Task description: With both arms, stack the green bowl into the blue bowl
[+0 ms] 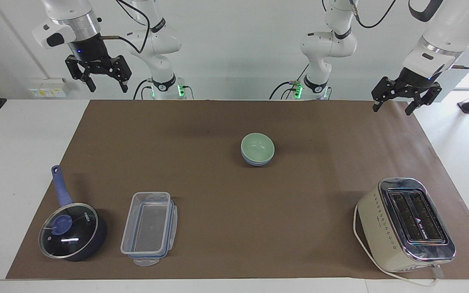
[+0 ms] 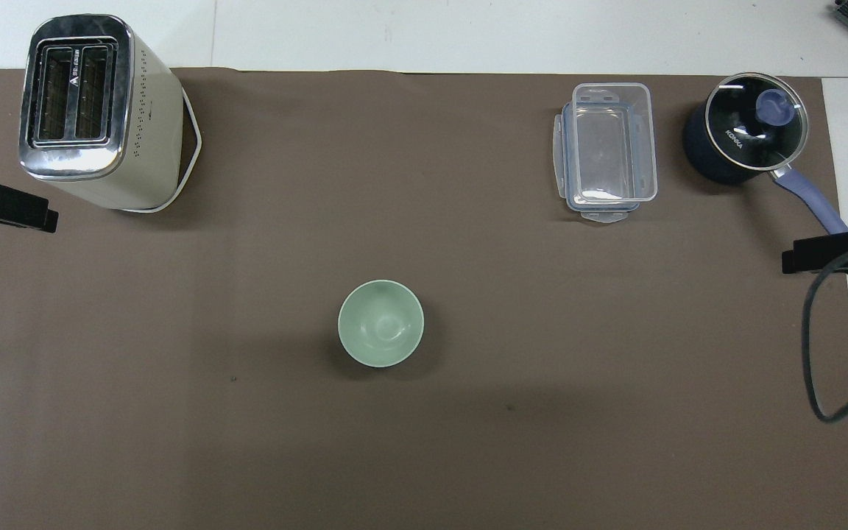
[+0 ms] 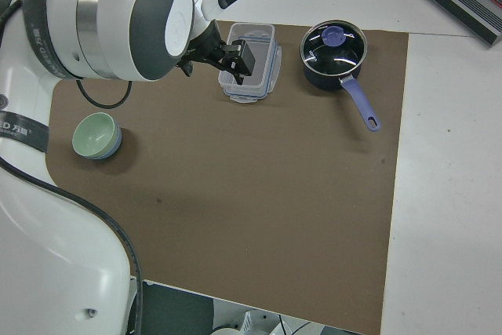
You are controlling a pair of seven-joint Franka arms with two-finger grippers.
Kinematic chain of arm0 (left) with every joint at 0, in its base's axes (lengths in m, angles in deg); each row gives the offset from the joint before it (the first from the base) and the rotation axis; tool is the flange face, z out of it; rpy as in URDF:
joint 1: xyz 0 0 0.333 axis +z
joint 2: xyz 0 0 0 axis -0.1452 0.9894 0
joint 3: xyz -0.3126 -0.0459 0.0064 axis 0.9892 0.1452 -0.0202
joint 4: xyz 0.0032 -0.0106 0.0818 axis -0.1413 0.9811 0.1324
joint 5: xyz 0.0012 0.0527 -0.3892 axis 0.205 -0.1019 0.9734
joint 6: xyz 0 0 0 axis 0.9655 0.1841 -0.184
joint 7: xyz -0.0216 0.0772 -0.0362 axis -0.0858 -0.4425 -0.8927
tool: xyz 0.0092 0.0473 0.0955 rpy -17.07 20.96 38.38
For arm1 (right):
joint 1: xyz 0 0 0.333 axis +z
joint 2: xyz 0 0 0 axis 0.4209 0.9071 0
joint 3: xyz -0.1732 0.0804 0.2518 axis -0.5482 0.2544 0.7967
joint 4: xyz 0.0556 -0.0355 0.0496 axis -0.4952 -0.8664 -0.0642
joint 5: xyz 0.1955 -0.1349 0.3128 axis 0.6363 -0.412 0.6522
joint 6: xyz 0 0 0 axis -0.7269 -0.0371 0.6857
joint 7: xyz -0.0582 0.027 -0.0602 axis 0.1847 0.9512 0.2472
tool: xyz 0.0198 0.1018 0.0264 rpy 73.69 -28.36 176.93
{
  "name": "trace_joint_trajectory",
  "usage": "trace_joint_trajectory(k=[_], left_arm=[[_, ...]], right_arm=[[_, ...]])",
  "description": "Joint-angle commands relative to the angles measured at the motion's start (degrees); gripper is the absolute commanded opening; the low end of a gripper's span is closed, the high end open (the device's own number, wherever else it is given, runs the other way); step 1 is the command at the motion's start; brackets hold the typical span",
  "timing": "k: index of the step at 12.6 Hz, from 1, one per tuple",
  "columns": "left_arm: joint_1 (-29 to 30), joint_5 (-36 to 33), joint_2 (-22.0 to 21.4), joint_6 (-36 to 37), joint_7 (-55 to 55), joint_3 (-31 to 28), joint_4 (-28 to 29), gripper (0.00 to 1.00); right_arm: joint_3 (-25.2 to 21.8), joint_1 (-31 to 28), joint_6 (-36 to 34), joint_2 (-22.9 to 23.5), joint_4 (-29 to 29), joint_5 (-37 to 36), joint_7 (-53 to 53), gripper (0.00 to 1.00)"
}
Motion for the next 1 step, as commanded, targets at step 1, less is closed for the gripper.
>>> trace_joint_trajectory(k=[1], left_arm=[[0.32,-1.04,-1.40,0.41,-0.46,0.45,1.46,1.00]], right_arm=[[0.15,-1.45,-1.25,-0.58,-0.24,-1.08,-3.74,1.00]])
